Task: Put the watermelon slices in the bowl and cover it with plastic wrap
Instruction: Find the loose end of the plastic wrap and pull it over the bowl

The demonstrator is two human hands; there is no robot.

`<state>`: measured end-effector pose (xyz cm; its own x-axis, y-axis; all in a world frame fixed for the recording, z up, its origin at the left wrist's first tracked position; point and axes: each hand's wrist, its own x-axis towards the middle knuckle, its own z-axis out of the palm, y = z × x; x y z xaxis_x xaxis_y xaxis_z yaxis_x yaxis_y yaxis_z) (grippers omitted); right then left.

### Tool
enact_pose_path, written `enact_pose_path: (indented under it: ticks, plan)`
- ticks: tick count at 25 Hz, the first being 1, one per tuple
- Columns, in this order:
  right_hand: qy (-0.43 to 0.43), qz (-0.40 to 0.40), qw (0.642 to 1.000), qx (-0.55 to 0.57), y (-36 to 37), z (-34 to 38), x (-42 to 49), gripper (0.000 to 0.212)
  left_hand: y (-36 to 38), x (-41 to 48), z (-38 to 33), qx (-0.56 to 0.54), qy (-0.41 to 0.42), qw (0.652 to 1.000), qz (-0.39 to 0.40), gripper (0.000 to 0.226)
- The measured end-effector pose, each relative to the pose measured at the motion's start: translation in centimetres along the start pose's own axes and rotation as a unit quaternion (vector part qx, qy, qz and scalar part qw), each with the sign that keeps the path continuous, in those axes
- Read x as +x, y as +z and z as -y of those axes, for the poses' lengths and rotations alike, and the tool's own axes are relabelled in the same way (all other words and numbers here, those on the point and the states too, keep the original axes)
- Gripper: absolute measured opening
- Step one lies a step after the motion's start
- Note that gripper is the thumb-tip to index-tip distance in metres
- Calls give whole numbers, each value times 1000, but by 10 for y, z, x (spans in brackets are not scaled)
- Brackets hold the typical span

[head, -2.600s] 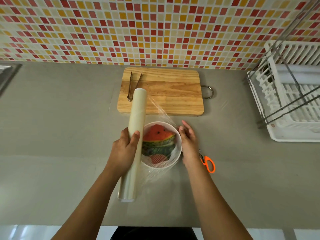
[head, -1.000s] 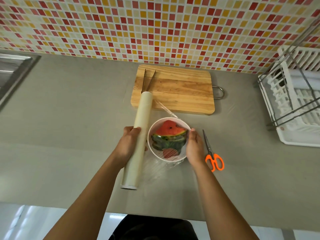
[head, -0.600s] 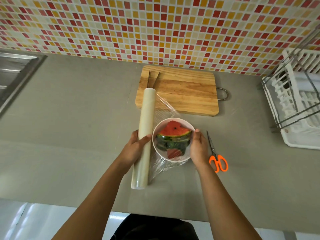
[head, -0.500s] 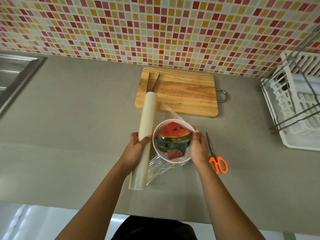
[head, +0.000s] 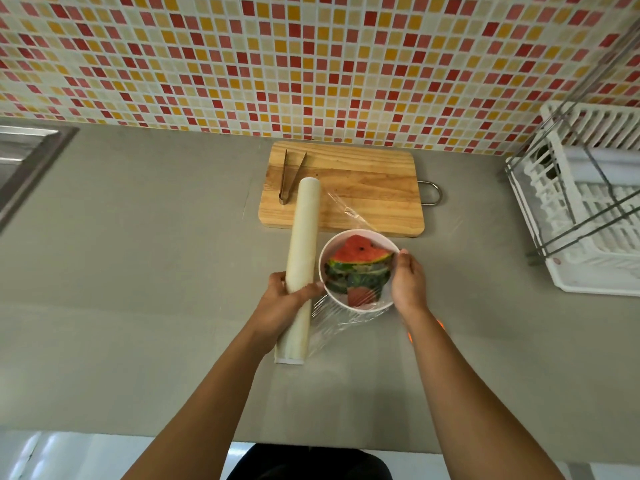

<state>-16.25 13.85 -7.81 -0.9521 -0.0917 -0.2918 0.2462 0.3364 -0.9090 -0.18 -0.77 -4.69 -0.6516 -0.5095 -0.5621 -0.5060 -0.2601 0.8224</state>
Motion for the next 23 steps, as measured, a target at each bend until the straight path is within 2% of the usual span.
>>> enact_pose_path:
  ticks: [5,8,10,15,17,20,23]
  plan:
    - [-6,-3,1000,3,0,0,2,35,-3,-6,10,131,17,989,-65,46]
    - [-6,0,1000,1,1,-1,2,34,1,-15,15,78,15,996,-49,48]
    - [-4,-3,1000,-1,1,-2,3,35,-1,-20,15,25,-8,999,-29,61]
    - [-11,-7,1000,-6,2,-2,3,36,-6,-30,28,78,6,996,-42,53]
    - [-12,-5,1000,-8,2,-2,4,35,-5,-35,33,60,24,997,-38,64]
    - [-11,-15,1000,-18,2,-2,4,35,-6,-41,41,-25,19,999,-14,78]
    - [-15,-17,1000,-21,2,-1,3,35,-7,-44,49,20,47,998,-31,61]
